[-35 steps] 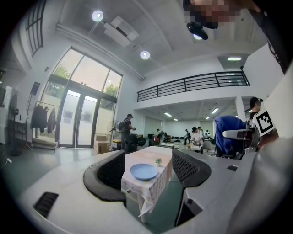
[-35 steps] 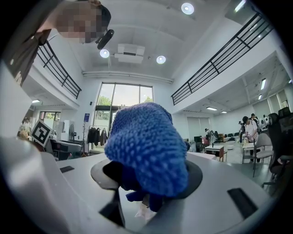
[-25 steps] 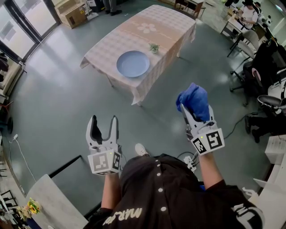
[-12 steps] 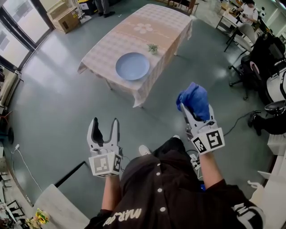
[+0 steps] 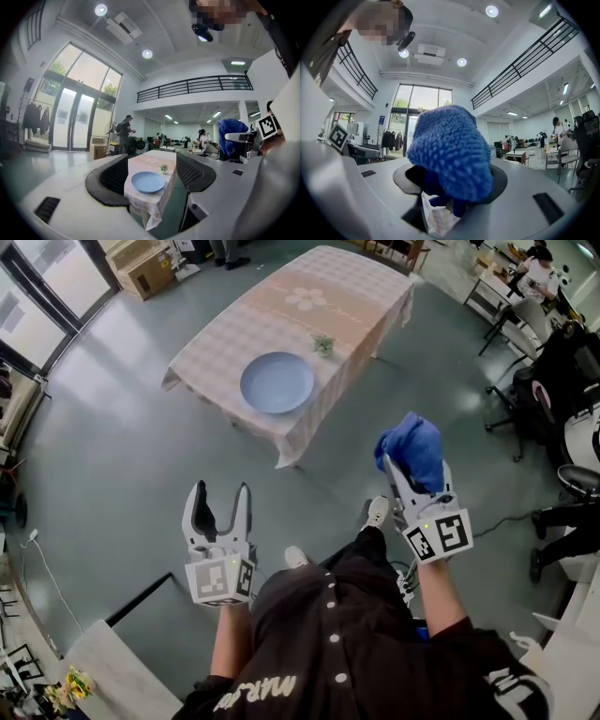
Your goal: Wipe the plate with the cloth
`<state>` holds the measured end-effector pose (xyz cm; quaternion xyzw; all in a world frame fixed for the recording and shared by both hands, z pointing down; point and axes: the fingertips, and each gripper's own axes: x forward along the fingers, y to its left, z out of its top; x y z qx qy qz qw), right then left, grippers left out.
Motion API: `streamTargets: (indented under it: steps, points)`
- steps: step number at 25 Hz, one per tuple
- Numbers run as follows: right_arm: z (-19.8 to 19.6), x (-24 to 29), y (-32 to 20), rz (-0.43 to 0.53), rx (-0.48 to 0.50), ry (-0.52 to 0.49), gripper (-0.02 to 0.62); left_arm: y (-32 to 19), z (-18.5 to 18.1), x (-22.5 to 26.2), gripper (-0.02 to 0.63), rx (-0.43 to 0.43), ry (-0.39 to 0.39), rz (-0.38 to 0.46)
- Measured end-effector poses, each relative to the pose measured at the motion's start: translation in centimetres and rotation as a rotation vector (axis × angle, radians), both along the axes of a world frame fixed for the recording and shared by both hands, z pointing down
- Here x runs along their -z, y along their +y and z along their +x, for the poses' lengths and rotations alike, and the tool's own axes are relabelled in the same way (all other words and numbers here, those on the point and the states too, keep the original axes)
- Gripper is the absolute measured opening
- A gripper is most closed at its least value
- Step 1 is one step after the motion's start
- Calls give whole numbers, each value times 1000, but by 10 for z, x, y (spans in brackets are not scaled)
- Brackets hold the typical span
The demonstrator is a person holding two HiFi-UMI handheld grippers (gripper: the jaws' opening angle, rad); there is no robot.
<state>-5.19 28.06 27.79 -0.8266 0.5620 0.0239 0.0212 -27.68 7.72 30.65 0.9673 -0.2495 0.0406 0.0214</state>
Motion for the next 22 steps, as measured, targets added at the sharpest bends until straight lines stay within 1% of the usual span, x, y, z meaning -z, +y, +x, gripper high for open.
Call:
streamTargets:
  steps: [7,12,18,22]
  points:
    - [50,-3,-3,0,50,-9,206,5,40,0,322,58,0,-1]
    - [84,-3,-8,-4,88,-11,206,7,67,-1,322,93,-16,4]
    - [114,-3,-19,-14,134,-8,206,8,88,2,322,151,-10,-9]
    - [136,-5,-29,-13,176,-7,206,11,99,-1,322,193,-23,-3]
